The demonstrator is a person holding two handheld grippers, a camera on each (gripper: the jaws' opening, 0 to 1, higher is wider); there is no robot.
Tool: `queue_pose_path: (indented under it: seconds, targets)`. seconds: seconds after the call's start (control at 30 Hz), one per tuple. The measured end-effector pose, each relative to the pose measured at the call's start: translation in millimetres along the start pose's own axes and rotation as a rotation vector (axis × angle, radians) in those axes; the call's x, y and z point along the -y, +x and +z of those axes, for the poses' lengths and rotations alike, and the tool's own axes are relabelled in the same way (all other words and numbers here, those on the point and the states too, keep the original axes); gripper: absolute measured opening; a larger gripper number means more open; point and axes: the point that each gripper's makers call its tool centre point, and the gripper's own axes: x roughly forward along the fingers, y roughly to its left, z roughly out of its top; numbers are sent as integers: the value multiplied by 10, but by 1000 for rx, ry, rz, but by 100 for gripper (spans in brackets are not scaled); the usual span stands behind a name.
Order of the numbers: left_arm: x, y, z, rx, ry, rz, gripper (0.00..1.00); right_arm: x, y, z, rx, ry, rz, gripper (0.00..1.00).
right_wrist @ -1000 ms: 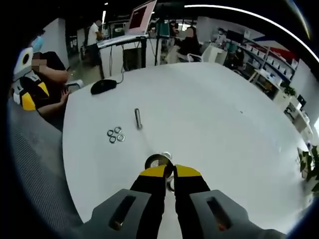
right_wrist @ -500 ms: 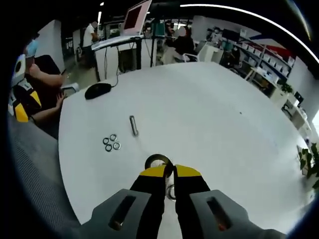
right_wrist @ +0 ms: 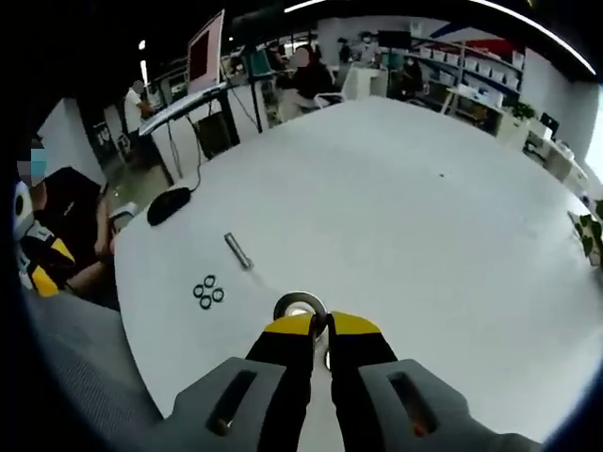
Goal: Place the washer onto the threaded stud by aligning its center hole with the stud, sliding it down to the base, and recovering from edge contact or off-axis alignment until the washer reaches the visible bottom stop.
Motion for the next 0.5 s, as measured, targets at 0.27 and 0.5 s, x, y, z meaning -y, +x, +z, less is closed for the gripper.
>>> queue_pose_path:
  seconds: [0.27,0.5]
  targets:
    - [-6,-6,6,5,-3,2,23,4,12,-48,-13,123,20,7]
    - [-3,-9,6,5,0,2,23,-8,20,-17,-36,105,18,7]
